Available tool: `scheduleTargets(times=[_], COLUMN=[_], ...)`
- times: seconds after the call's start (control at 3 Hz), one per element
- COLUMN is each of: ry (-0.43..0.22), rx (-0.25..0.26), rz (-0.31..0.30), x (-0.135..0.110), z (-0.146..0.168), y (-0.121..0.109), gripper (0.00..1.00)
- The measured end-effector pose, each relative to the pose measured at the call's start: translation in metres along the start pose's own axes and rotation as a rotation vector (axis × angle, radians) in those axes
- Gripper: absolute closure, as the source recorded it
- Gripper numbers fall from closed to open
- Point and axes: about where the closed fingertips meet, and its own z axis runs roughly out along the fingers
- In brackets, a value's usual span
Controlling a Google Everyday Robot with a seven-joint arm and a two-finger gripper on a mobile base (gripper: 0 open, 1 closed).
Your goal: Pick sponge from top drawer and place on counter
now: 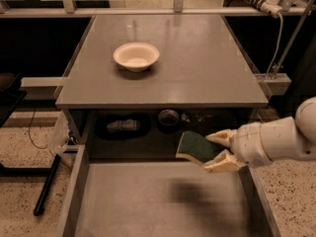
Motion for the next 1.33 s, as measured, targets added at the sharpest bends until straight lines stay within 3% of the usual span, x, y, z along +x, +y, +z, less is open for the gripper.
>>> scheduleTargets(times=[0.67,1.0,1.33], ry=[0.05,0.054,0.061], rx=[0.106,0.11,0.164], rz=[-0.148,-0.163,-0.195], x=[-0.082,-0.085,-0.098], z=[-0.102,-0.098,-0.095], y=[-0.034,-0.04,-0.085], gripper=[1.0,1.0,1.0])
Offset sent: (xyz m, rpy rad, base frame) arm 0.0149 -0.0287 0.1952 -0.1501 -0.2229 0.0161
